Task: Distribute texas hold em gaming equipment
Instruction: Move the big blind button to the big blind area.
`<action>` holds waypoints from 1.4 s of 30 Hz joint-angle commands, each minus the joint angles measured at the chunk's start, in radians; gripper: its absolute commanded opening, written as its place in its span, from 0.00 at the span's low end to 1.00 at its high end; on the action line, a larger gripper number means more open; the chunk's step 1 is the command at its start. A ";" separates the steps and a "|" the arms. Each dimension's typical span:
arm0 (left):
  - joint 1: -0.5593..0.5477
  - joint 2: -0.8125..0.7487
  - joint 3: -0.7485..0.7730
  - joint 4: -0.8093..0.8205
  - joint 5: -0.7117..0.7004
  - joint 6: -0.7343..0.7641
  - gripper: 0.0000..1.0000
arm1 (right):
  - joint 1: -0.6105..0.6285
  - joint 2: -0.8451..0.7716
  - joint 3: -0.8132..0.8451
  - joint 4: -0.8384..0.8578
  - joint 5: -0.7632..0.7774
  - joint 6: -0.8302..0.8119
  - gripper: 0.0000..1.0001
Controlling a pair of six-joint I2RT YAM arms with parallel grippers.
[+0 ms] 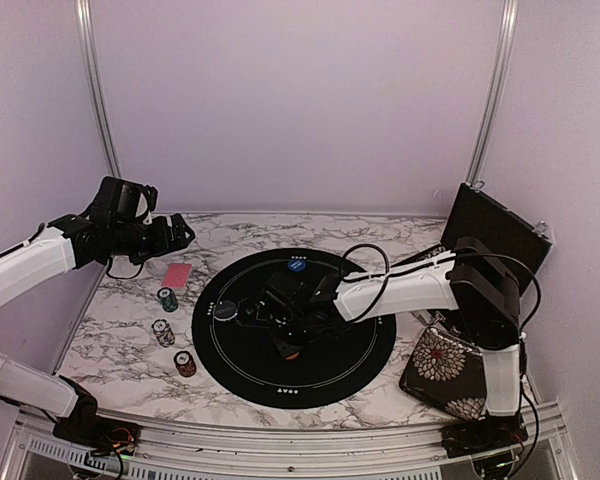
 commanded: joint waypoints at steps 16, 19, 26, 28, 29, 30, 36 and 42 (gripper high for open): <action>0.005 -0.045 -0.045 0.034 0.061 -0.008 0.99 | 0.161 -0.047 -0.136 -0.115 -0.084 0.143 0.46; 0.006 -0.047 -0.043 0.033 0.060 -0.008 0.99 | 0.160 -0.046 -0.117 -0.126 -0.084 0.141 0.46; 0.005 -0.045 -0.042 0.033 0.055 -0.005 0.99 | 0.161 -0.073 -0.147 -0.135 -0.086 0.148 0.46; 0.005 -0.041 -0.041 0.034 0.054 -0.005 0.99 | 0.161 -0.077 -0.149 -0.133 -0.075 0.147 0.47; 0.005 -0.037 -0.039 0.034 0.055 -0.005 0.99 | 0.159 -0.073 -0.137 -0.139 -0.066 0.140 0.47; 0.006 -0.035 -0.036 0.034 0.055 -0.005 0.99 | 0.156 -0.066 -0.119 -0.145 -0.061 0.133 0.48; 0.005 -0.027 -0.017 0.033 0.047 0.002 0.99 | 0.099 -0.051 -0.003 -0.155 -0.021 0.076 0.55; 0.006 -0.012 -0.005 0.033 0.043 0.009 0.99 | -0.034 -0.034 0.130 -0.170 0.071 -0.026 0.57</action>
